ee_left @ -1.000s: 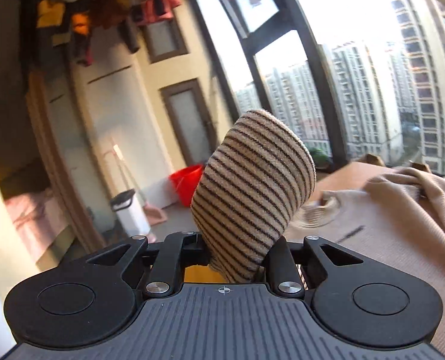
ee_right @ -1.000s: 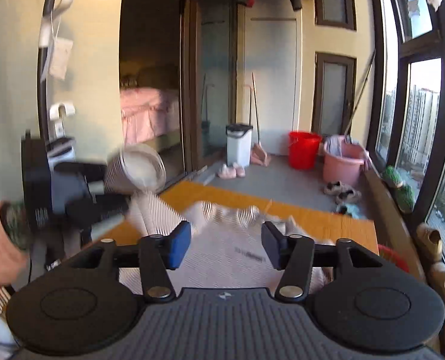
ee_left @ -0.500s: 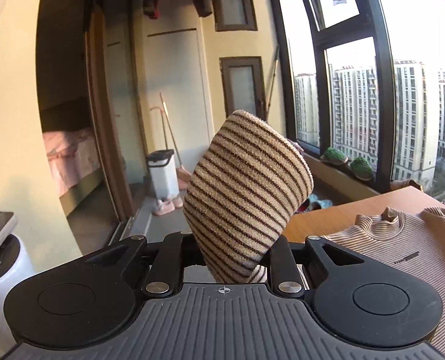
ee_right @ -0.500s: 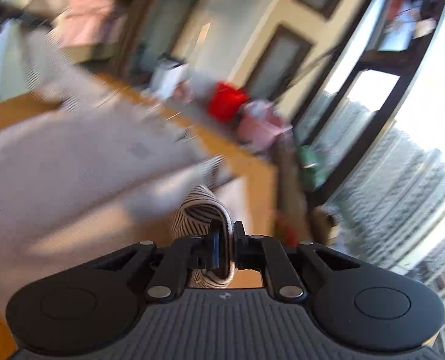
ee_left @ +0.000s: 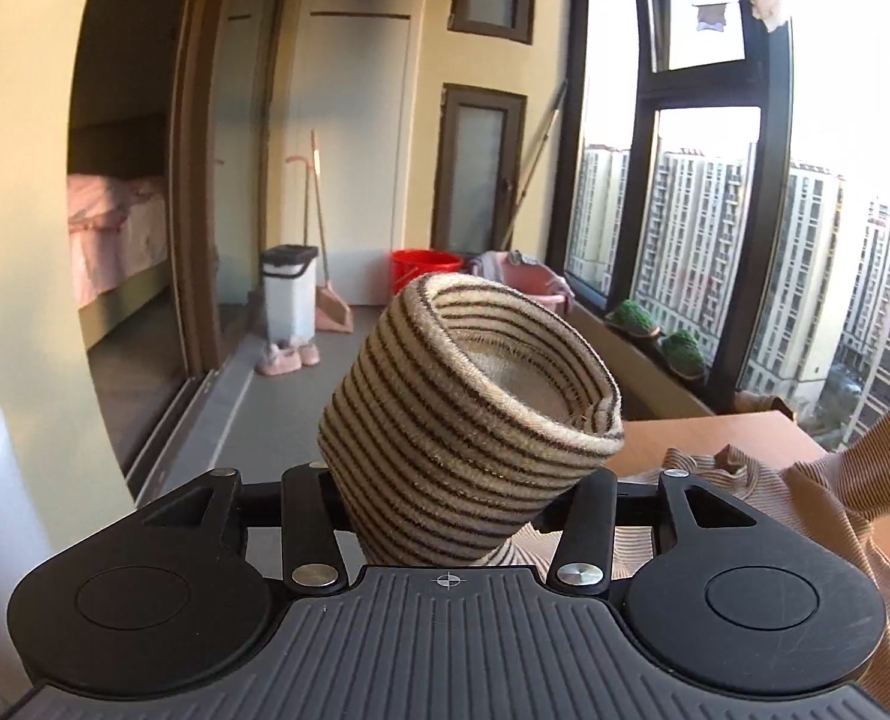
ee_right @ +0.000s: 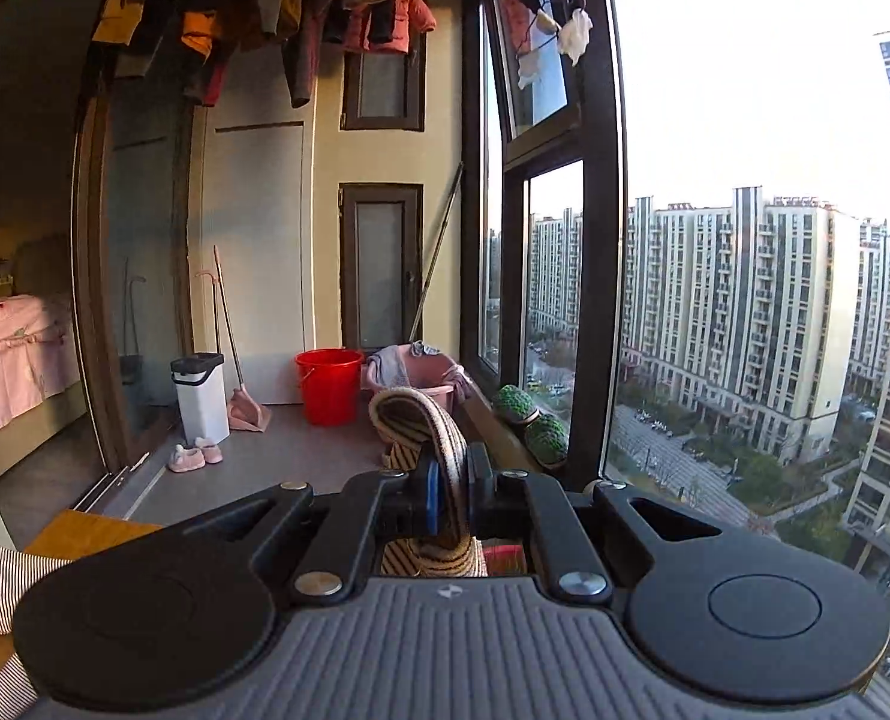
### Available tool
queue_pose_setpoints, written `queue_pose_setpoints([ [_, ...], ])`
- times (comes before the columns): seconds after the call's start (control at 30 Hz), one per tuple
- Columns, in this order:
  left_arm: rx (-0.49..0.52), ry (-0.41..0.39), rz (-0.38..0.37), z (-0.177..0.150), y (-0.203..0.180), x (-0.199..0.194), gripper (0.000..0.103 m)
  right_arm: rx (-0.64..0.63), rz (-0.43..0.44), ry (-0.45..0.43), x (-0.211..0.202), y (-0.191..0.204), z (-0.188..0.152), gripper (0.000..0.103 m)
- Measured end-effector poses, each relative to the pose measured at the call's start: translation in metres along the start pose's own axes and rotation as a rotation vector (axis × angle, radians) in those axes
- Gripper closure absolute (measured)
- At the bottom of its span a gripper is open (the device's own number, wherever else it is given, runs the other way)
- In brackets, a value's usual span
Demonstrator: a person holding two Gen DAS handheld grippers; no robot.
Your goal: Fold clothes
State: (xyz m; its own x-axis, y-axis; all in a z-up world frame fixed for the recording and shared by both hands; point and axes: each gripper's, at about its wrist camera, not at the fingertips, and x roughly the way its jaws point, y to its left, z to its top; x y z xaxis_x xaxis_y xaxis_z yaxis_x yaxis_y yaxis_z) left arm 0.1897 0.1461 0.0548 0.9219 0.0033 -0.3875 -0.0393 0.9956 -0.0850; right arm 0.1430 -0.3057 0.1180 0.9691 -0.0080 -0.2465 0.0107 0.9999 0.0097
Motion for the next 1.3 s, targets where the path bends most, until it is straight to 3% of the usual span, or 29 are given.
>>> queue_pose_setpoints([
  [0.13,-0.034,0.023,-0.114,-0.001,0.000,-0.006,0.049,0.092,0.027,0.048,0.011,-0.019,-0.008,0.095],
  [0.2,-0.028,0.043,-0.166,-0.004,-0.012,-0.006,0.040,0.171,0.049,0.064,0.013,-0.032,-0.010,0.095],
  [0.3,-0.034,0.082,-0.196,-0.014,-0.027,0.000,0.035,0.267,0.069,0.073,0.017,-0.047,-0.006,0.095],
  [0.4,-0.050,0.094,-0.202,-0.025,-0.031,0.005,0.035,0.267,0.070,0.057,0.019,-0.048,0.008,0.095],
  [0.6,-0.125,0.069,-0.179,-0.027,-0.012,0.008,0.036,0.221,0.135,0.019,0.025,-0.011,0.044,0.095],
  [0.8,-0.192,0.036,-0.174,-0.027,0.014,0.000,0.036,0.123,0.276,0.045,0.050,0.076,0.056,0.095],
  [1.03,-0.257,0.016,-0.167,-0.028,0.041,-0.004,0.036,0.041,0.412,0.155,0.078,0.163,0.037,0.095],
  [1.3,-0.293,0.012,-0.182,-0.029,0.052,-0.004,0.036,-0.013,0.464,0.247,0.098,0.216,0.007,0.093],
])
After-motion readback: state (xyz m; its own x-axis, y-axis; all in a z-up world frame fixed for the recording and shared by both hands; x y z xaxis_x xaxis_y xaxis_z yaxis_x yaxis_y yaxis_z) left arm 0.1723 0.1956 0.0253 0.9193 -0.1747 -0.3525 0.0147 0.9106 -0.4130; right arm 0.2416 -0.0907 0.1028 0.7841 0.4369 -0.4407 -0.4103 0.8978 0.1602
